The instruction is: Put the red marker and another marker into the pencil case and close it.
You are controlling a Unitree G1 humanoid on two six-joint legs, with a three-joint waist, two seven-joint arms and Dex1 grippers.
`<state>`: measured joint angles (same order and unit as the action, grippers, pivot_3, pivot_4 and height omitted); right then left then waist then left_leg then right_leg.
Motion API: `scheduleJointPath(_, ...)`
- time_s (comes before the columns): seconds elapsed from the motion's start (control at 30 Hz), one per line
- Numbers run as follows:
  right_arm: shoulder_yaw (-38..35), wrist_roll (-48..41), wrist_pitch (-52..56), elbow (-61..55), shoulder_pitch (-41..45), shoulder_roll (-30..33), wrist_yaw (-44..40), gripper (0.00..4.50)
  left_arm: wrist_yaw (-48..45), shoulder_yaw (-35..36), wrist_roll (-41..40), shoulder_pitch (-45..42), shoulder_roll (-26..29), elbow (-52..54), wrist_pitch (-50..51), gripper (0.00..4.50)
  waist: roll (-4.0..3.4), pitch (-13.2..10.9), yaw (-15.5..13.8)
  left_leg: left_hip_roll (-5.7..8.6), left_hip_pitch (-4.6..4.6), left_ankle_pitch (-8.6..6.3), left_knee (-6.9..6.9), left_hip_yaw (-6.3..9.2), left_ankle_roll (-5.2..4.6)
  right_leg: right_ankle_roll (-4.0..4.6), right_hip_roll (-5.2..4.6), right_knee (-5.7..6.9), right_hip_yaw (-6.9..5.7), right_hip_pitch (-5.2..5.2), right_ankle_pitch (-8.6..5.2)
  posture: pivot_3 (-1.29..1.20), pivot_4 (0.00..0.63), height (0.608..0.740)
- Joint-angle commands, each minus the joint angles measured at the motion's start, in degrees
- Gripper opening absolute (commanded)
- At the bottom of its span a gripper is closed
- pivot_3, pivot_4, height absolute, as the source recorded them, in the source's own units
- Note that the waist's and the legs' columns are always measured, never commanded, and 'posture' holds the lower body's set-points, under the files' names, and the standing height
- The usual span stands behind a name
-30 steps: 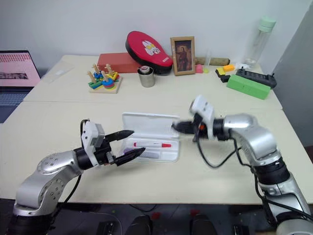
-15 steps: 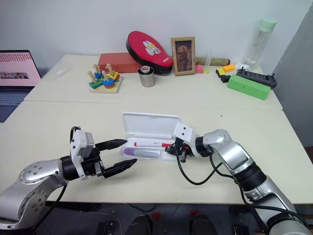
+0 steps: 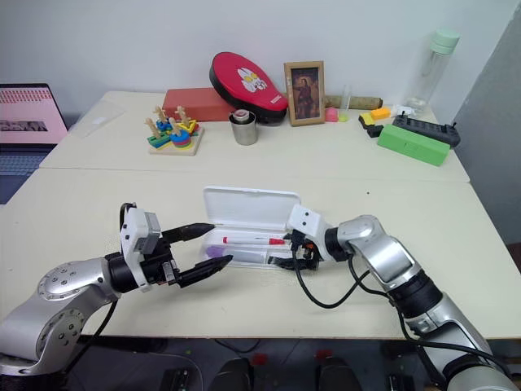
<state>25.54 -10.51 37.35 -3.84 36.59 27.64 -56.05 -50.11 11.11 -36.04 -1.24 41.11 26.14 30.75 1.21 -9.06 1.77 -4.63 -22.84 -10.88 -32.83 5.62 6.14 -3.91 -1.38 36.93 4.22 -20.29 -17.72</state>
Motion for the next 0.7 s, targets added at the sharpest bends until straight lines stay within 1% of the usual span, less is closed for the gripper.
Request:
scheduleJointPath(0.03,-5.6,-4.2,1.7,-4.5,3.2,1.0,-2.2,4.49,2.3,0.4,-0.5,-1.0,-1.3,0.9,0.0,4.50,-0.02,0.0,0.0,0.00,0.00,0.00,0.00,0.00,0.00,0.00,0.00,0.00,0.00,0.00,0.00,0.00,0.150,0.740)
scheduleJointPath(0.13,-8.2,-6.1,2.8,-4.2,5.9,1.4,-2.9,4.49,4.2,1.2,-0.7,-1.7,-2.5,0.3,0.1,4.50,-0.01,0.0,0.0,0.00,0.00,0.00,-0.01,-0.01,0.00,0.00,0.00,0.00,0.00,0.01,0.00,0.00,0.150,0.740)
scheduleJointPath(0.2,-11.0,-7.9,3.3,-2.4,9.2,0.5,-2.5,4.49,6.4,2.4,-2.3,-3.2,-3.8,-0.2,1.1,4.50,-0.02,0.0,0.0,0.00,0.02,0.00,0.00,0.00,0.00,0.00,0.00,0.01,0.00,0.01,0.00,0.00,0.150,0.740)
scheduleJointPath(0.27,-13.1,-8.8,3.5,0.9,12.9,-1.1,-1.4,4.49,8.2,3.1,-4.0,-5.2,-5.3,-0.8,1.8,4.50,-0.03,0.0,0.0,0.00,0.01,0.00,-0.01,0.01,0.00,0.00,0.01,0.03,-0.01,0.01,0.01,0.00,0.150,0.740)
scheduleJointPath(0.37,-14.5,-6.7,2.7,10.7,19.9,-4.8,2.7,4.49,11.6,3.8,-3.4,-8.0,-7.1,-2.3,1.8,4.50,-0.01,0.0,0.1,0.00,0.02,0.00,-0.02,0.02,0.00,0.01,0.01,0.04,-0.01,0.02,0.06,0.00,0.150,0.740)
scheduleJointPath(0.43,-14.9,-4.6,2.1,18.2,24.3,-7.2,6.1,4.14,15.1,4.7,-2.4,-9.7,-8.2,-3.8,2.1,4.50,0.03,0.0,0.1,0.00,0.03,0.00,-0.03,0.03,0.00,0.05,0.02,0.03,-0.01,0.02,0.09,0.00,0.150,0.740)
scheduleJointPath(0.47,-14.8,-3.9,1.8,20.7,25.5,-8.0,7.0,4.06,16.3,5.0,-2.0,-10.3,-8.5,-4.4,2.0,4.50,0.03,0.0,0.1,0.00,0.04,0.00,-0.03,0.01,0.00,0.05,0.01,0.04,-0.01,0.03,0.09,0.00,0.150,0.740)
scheduleJointPath(0.5,-14.5,-2.8,1.3,23.7,26.8,-8.6,8.3,3.84,17.3,5.5,-1.9,-10.8,-8.9,-4.8,1.8,4.50,0.02,0.0,0.1,0.01,0.04,0.00,-0.02,0.02,0.00,0.06,0.01,0.04,0.00,0.03,0.10,0.00,0.150,0.740)
scheduleJointPath(0.53,-14.1,-1.4,0.2,27.8,28.2,-9.5,9.8,3.48,18.6,6.2,-2.3,-11.4,-9.5,-5.0,1.9,4.50,0.02,0.0,0.1,0.01,0.02,0.00,0.00,0.03,0.00,0.07,0.01,0.04,-0.01,0.01,0.10,0.00,0.150,0.740)
scheduleJointPath(0.57,-13.7,-0.1,-1.1,31.2,29.3,-10.2,10.9,3.35,19.7,6.7,-2.4,-11.8,-10.0,-5.1,1.8,4.50,0.03,0.0,0.1,0.01,0.01,0.00,0.00,0.02,0.00,0.07,0.01,0.05,-0.01,0.00,0.10,0.00,0.150,0.740)
scheduleJointPath(0.6,-13.5,0.7,-2.1,33.7,30.1,-10.8,11.5,3.06,20.3,7.0,-2.5,-12.0,-10.4,-5.1,1.7,4.50,0.03,0.0,0.0,0.02,-0.01,0.00,0.00,0.02,0.00,0.08,0.01,0.05,-0.02,0.00,0.10,0.00,0.150,0.740)
scheduleJointPath(0.7,-12.8,2.9,-4.6,38.2,31.3,-12.0,11.8,2.22,21.7,7.7,-3.3,-11.7,-10.6,-4.2,2.3,4.50,0.02,0.0,-0.1,0.04,-0.08,-0.01,0.03,0.02,0.00,0.10,-0.02,0.02,-0.04,-0.01,0.10,0.00,0.150,0.740)
